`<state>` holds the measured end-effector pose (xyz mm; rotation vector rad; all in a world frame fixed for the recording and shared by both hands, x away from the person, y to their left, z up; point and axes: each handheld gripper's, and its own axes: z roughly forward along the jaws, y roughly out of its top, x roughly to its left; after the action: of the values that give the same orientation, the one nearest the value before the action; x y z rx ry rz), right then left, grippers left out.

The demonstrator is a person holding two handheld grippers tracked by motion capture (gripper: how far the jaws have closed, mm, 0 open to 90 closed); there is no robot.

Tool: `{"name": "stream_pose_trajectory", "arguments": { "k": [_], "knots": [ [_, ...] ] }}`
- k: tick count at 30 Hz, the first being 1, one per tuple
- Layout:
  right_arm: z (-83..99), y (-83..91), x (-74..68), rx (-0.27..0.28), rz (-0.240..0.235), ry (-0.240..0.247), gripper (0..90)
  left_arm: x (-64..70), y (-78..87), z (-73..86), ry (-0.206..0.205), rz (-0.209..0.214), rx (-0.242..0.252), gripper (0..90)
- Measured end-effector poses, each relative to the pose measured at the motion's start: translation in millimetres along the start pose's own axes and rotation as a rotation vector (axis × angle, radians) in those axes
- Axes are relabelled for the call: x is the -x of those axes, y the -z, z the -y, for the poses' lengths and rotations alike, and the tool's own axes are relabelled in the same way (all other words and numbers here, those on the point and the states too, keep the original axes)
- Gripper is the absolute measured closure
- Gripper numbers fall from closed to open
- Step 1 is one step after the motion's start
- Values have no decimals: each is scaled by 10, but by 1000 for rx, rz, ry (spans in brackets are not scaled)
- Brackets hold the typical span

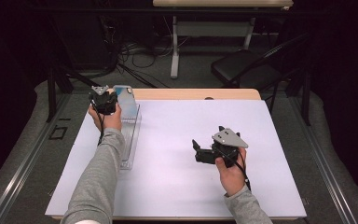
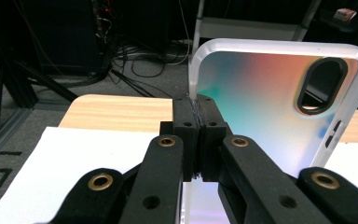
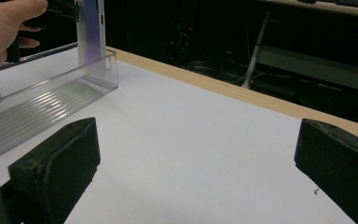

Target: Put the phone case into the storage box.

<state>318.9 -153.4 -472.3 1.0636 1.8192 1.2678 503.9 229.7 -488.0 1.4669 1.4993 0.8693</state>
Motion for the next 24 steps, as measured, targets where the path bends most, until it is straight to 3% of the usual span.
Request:
{"name": "stream_pose_trajectory", "arguments": {
  "k": [24],
  "knots": [
    [20,-18,-21,-11,-5,10,3,8,-81,124,-21,-15,-25,889]
  ]
}}
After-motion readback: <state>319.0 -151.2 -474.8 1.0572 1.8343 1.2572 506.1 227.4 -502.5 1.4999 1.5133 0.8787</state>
